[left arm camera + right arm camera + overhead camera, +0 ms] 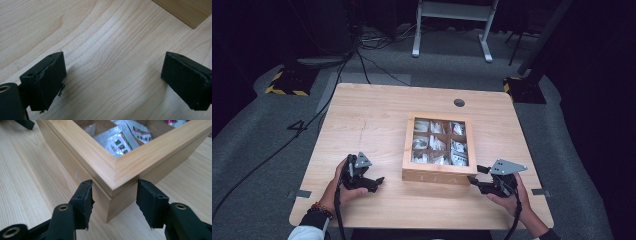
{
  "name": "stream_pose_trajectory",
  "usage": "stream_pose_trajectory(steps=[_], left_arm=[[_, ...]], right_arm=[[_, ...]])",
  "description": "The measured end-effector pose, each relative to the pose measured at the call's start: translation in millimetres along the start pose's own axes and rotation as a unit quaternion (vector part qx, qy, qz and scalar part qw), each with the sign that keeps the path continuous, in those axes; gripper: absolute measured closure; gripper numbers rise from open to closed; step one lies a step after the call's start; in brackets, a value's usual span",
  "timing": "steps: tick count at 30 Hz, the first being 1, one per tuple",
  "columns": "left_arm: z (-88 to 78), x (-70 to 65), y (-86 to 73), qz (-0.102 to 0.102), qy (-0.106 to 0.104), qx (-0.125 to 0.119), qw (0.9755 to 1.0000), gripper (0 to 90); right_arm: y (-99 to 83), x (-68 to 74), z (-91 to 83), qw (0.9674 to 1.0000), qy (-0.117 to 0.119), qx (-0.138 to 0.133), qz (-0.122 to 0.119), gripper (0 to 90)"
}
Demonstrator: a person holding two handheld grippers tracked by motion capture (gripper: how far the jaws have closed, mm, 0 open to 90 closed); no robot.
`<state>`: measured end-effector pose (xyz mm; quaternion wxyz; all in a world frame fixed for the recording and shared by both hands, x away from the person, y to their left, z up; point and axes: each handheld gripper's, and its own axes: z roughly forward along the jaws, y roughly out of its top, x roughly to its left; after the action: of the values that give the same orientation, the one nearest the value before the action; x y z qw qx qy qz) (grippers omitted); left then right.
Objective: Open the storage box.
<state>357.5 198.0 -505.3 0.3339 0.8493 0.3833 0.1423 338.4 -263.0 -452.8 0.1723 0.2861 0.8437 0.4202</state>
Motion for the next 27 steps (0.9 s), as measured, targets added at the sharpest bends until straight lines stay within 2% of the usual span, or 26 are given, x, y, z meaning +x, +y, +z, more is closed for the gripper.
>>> stream_pose_trajectory(steps=[6,8,12,27], left_arm=[[0.0,-0.3,-0.2,-0.002,-0.002,0.0,1.0,6.3],[0.0,-0.2,-0.2,-0.001,-0.002,0.0,1.0,6.3],[0.0,-0.3,-0.2,-0.002,-0.002,0.0,1.0,6.3],[-0.1,-0.3,-0.3,-0.002,-0.002,0.0,1.0,6.3]], right_arm=[[1.0,-1.3,-0.1,0.9999,0.002,-0.003,0.012,47.5],[1.5,-1.8,-1.2,0.9999,-0.004,-0.007,0.013,44.0],[4.4,0.9,-2.6,0.9997,-0.022,-0.008,-0.005,42.2],[11.1,1.6,-7.9,0.999,-0.035,-0.023,-0.015,39.4]])
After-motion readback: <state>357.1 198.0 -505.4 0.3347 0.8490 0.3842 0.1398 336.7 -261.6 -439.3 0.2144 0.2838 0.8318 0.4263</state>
